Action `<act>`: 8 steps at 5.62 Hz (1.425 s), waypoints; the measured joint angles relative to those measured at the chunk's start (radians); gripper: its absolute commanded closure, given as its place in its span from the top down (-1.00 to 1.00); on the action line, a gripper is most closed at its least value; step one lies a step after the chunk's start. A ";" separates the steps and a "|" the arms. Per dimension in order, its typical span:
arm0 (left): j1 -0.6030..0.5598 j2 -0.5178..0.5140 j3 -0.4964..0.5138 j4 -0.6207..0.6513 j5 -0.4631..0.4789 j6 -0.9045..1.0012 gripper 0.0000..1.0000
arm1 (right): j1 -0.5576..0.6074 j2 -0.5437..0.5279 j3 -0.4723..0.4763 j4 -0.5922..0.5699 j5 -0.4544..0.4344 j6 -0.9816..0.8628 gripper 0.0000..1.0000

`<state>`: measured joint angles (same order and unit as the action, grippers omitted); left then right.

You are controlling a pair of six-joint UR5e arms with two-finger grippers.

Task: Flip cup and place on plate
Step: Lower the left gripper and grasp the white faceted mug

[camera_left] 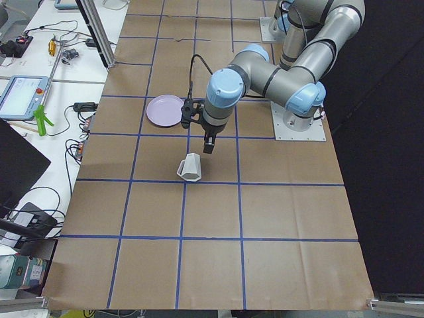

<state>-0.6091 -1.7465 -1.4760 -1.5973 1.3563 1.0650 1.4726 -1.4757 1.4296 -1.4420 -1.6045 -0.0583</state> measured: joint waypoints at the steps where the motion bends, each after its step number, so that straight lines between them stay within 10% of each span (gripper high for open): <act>1: 0.008 -0.075 0.002 0.038 -0.007 0.002 0.97 | 0.000 0.000 0.000 0.000 0.000 0.000 1.00; 8: 0.057 -0.493 0.206 -0.170 -0.209 0.114 0.96 | 0.000 0.000 0.000 0.000 0.000 0.000 1.00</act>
<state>-0.5524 -2.2395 -1.2697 -1.7670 1.1473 1.1791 1.4726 -1.4757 1.4297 -1.4420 -1.6046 -0.0583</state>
